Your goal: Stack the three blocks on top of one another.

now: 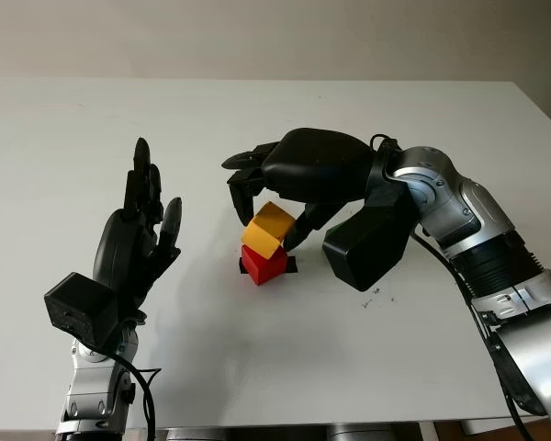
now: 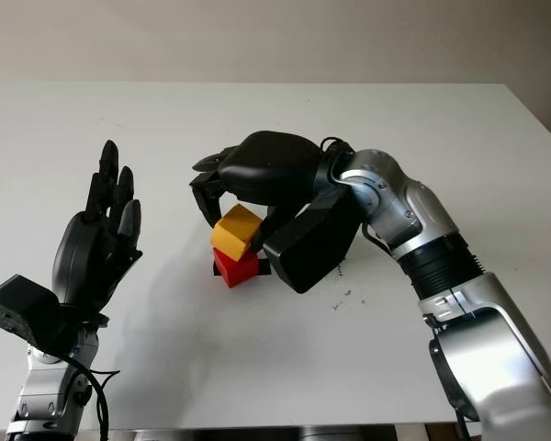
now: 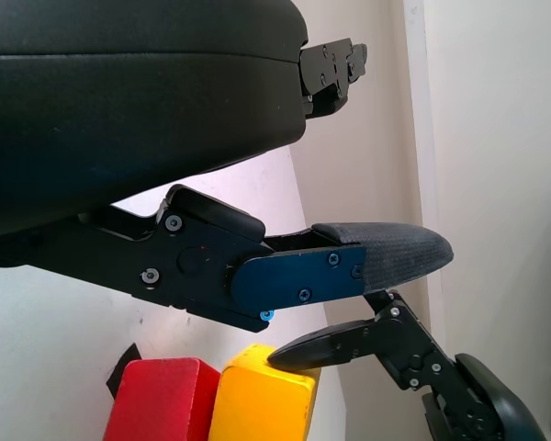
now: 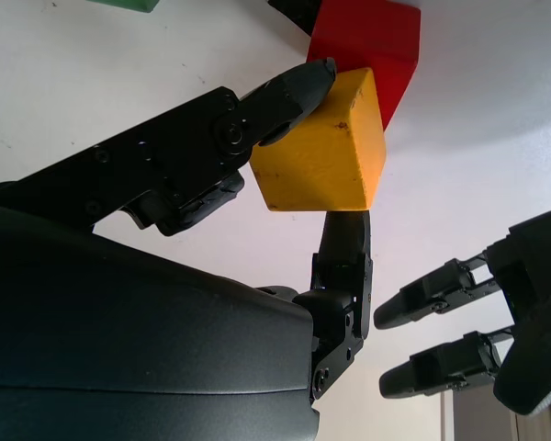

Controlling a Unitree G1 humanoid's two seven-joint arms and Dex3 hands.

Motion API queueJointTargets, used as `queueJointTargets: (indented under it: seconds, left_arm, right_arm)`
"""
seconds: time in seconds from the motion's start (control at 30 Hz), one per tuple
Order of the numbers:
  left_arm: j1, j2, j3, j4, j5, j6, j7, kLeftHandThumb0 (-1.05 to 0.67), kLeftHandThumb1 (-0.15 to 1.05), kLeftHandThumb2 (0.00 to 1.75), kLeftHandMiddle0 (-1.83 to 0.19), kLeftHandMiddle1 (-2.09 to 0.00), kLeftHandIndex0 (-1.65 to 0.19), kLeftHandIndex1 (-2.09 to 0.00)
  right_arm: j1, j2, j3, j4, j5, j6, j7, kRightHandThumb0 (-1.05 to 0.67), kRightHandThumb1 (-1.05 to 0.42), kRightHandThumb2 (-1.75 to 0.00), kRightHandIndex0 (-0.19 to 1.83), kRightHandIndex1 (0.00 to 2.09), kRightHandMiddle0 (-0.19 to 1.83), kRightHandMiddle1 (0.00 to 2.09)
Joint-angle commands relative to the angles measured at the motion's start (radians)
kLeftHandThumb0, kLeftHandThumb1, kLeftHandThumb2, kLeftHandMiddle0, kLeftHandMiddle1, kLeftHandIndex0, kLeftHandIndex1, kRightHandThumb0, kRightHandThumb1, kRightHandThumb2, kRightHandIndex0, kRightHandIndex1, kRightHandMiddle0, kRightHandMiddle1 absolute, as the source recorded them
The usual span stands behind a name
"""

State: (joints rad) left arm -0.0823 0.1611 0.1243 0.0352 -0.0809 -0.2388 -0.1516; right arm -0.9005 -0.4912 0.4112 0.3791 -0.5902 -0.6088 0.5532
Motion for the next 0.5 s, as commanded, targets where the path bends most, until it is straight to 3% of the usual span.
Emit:
queueJointTargets:
  seconds: [0.0,0.27,0.47]
  left_arm:
    - [0.004,-0.004,-0.003,0.0,0.002,-0.007,0.004,-0.81,1.05,0.53,0.19,-0.03,0.19,-0.01]
    - [0.003,-0.006,-0.008,0.013,0.01,-0.031,0.005,-0.79,1.05,0.55,0.19,-0.03,0.19,0.0]
    - [0.009,-0.015,-0.007,0.006,0.006,-0.03,0.008,-0.79,1.05,0.53,0.19,-0.03,0.19,-0.01]
  right_arm:
    - [-0.026,-0.005,0.012,0.005,-0.008,-0.016,-0.001,-0.47,-0.95,-0.06,0.24,0.04,0.44,1.4]
    - [-0.033,-0.011,0.025,0.013,-0.012,-0.046,0.003,-0.49,-0.97,-0.06,0.23,0.04,0.37,1.32]
    - [-0.028,-0.008,0.026,0.02,-0.022,-0.056,-0.011,-0.5,-0.97,-0.05,0.24,0.05,0.39,1.38]
